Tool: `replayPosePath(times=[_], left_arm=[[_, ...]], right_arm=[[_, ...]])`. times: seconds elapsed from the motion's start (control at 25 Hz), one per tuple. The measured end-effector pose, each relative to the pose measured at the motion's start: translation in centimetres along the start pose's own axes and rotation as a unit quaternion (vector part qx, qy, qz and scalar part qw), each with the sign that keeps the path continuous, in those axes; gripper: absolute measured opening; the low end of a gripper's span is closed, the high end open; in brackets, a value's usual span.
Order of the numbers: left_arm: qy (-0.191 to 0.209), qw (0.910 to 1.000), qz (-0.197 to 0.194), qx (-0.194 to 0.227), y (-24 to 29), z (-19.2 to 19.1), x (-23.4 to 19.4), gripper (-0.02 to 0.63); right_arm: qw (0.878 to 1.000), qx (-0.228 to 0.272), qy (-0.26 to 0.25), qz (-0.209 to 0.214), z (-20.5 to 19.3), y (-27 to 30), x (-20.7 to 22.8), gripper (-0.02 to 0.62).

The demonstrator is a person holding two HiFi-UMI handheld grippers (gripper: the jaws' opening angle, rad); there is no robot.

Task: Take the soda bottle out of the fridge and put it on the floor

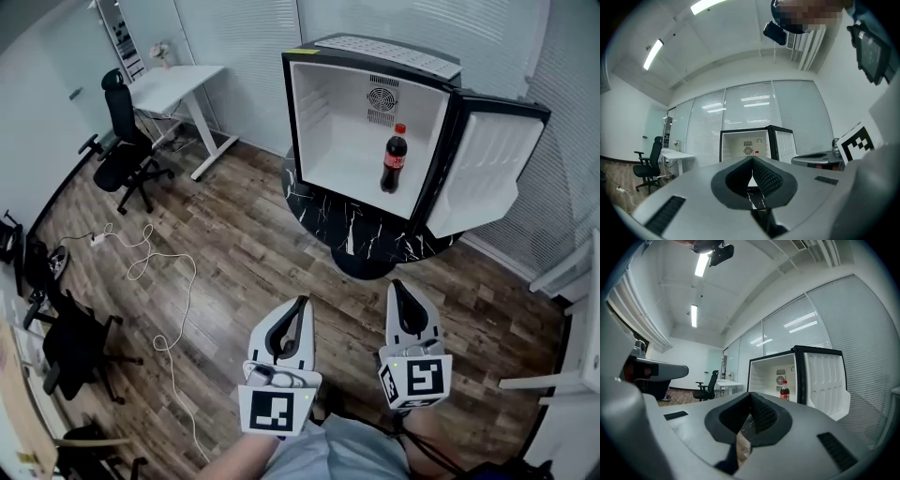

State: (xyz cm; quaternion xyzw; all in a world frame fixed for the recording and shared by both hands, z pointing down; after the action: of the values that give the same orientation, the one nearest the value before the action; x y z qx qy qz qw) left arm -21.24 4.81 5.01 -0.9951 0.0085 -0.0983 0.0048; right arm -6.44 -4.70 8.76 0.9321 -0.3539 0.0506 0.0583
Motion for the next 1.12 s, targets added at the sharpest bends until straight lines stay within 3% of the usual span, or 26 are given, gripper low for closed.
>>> replayPosePath(times=[0.28,0.52,0.88,1.12], left_arm=[[-0.018,0.9996,-0.022,0.004,5.5,-2.1,-3.3,0.017],[-0.024,0.9971,-0.069,0.019,13.5,-3.2,-7.0,0.017],[-0.040,0.9860,-0.155,0.048,24.3,-3.3,-10.8,0.017],[-0.033,0.9784,-0.193,0.067,28.7,-2.6,-11.3,0.017]], right_arm=[[1.000,-0.010,-0.004,-0.027,-0.9,5.5,0.9,0.014],[0.997,-0.010,-0.010,-0.075,-0.4,12.2,2.4,0.014],[0.988,0.002,-0.008,-0.152,1.6,20.0,4.3,0.014],[0.981,0.018,-0.012,-0.191,2.8,22.2,5.6,0.014]])
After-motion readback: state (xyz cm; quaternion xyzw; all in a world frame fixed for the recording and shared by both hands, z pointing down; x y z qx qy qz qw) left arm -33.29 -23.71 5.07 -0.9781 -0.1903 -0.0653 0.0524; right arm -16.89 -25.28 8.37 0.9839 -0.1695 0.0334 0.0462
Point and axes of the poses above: the fingertips, and each gripper's own axes: y forward along the fingers, x to its right, z out of its top, the point moved 5 cm from there along -y, backward along the fingers, and after that the axes turned 9 degrees about y, right-handed, at the moved point
